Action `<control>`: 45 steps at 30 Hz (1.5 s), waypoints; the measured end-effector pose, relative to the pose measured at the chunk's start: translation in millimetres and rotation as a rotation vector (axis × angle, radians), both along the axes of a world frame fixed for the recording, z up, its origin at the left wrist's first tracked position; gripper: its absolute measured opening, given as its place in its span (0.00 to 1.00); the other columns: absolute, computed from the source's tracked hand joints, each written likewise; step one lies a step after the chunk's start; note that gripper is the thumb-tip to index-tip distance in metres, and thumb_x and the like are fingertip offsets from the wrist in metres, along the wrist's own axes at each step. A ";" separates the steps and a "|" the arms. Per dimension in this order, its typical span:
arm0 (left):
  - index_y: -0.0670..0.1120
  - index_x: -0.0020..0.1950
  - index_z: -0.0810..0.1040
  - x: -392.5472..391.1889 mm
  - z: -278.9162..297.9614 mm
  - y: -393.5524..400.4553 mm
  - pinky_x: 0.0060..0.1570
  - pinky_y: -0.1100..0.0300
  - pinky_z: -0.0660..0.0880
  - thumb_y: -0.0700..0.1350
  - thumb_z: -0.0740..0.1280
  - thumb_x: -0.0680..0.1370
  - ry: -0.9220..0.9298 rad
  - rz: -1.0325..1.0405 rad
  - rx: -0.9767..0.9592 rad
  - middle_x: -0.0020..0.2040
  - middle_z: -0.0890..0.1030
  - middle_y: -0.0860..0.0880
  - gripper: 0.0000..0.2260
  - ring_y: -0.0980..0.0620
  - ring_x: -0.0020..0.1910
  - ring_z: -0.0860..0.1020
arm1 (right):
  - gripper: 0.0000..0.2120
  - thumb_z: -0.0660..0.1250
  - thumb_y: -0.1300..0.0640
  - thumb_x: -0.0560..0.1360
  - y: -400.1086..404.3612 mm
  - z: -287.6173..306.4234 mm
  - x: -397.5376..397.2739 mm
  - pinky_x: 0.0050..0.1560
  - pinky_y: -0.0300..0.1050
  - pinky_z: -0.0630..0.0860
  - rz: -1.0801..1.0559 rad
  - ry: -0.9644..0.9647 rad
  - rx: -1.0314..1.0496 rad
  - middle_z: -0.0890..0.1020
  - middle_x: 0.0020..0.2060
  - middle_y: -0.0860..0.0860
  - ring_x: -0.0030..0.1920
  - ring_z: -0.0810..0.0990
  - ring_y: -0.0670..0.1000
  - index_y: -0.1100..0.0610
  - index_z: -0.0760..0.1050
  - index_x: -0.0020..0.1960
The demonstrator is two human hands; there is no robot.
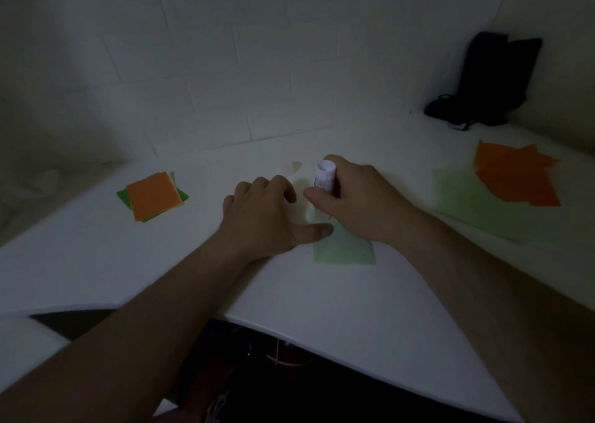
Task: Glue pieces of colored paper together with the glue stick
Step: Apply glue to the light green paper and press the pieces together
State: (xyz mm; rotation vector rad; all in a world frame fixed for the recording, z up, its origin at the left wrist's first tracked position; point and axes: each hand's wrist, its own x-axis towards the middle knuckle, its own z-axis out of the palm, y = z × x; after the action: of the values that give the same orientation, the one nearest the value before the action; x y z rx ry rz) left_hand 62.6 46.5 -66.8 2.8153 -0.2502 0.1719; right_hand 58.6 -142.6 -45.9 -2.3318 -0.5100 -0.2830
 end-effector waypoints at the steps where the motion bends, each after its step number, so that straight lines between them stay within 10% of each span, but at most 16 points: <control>1: 0.58 0.53 0.67 -0.6 0.6 -0.3 0.56 0.49 0.68 0.82 0.63 0.57 -0.003 0.000 -0.001 0.53 0.72 0.55 0.36 0.48 0.55 0.69 | 0.10 0.69 0.45 0.79 -1.5 0.7 -0.8 0.35 0.32 0.67 -0.003 0.008 0.000 0.79 0.36 0.42 0.35 0.76 0.37 0.41 0.68 0.54; 16: 0.59 0.53 0.67 -0.7 0.9 1.6 0.56 0.49 0.67 0.84 0.57 0.55 0.017 -0.015 0.035 0.54 0.71 0.55 0.38 0.47 0.56 0.69 | 0.11 0.69 0.42 0.78 -26.7 5.2 -5.5 0.33 0.29 0.65 -0.049 0.056 -0.015 0.78 0.37 0.41 0.36 0.76 0.34 0.38 0.66 0.46; 31: 0.59 0.53 0.71 -0.9 0.1 2.2 0.59 0.48 0.68 0.82 0.62 0.58 -0.013 -0.032 0.016 0.54 0.72 0.54 0.35 0.48 0.55 0.68 | 0.09 0.70 0.43 0.77 -48.9 7.3 -6.6 0.42 0.47 0.74 -0.084 0.060 -0.051 0.83 0.39 0.48 0.40 0.80 0.47 0.45 0.72 0.44; 45: 0.65 0.55 0.72 -2.5 -5.0 2.6 0.58 0.50 0.68 0.79 0.63 0.62 -0.093 -0.155 -0.071 0.54 0.74 0.56 0.28 0.48 0.56 0.70 | 0.10 0.68 0.48 0.77 -46.4 14.9 -7.7 0.34 0.38 0.68 -0.219 -0.139 -0.009 0.78 0.33 0.48 0.34 0.76 0.44 0.49 0.70 0.41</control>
State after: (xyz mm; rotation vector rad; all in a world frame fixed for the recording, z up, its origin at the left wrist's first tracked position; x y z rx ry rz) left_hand 60.1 49.2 -71.9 2.7065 -0.4726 0.2711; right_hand 50.9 -189.0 -31.0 -2.3904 -0.3218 -0.5504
